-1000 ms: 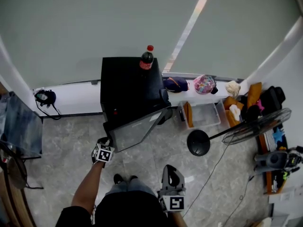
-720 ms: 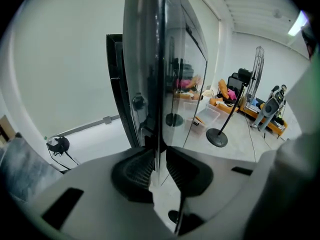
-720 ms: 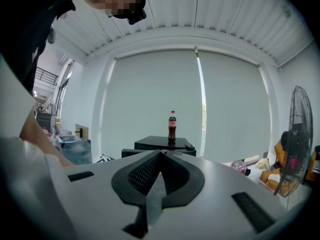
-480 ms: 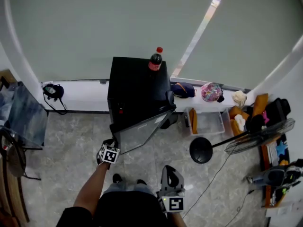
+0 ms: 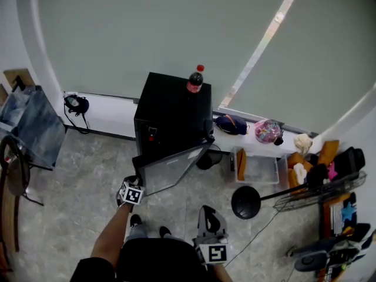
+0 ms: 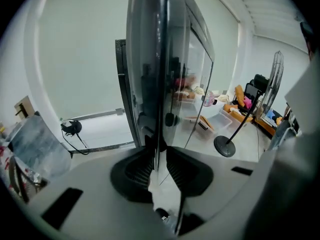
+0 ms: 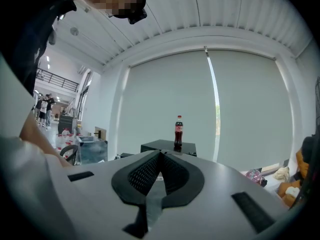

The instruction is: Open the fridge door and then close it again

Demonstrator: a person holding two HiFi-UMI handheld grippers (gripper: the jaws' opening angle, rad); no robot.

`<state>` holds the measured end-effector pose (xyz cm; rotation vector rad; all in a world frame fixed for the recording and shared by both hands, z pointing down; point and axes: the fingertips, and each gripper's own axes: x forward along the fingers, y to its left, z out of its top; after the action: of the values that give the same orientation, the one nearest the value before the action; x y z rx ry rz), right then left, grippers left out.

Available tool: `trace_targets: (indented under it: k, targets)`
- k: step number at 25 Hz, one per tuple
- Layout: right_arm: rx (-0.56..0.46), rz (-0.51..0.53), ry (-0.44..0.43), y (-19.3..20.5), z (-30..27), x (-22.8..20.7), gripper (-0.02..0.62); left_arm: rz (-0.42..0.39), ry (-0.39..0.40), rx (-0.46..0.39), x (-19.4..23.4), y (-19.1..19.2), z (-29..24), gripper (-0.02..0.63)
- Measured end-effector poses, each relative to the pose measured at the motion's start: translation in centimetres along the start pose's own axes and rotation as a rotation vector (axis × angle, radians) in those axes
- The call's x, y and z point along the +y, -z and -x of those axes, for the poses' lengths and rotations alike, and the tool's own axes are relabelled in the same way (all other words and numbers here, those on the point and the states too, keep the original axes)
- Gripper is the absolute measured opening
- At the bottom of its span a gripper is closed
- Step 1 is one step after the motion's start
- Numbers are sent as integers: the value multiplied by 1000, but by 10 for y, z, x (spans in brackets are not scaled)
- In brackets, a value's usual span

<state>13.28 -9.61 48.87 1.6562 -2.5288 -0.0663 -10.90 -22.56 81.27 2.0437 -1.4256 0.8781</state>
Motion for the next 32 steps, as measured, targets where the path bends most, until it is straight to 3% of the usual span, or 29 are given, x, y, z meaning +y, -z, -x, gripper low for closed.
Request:
trace_targets:
  k: [14,22,32]
  targets:
    - [-28,-9,-224,4,23,-34,6,156,-137,-1,-40,24,28,78]
    - [-12,-15,-287,7,37,-40,6,156,-191,-10,-66,29,43,77]
    - [-20,-25,-315,3,60,-20,6,188,-171,-18,-109,43,42,71]
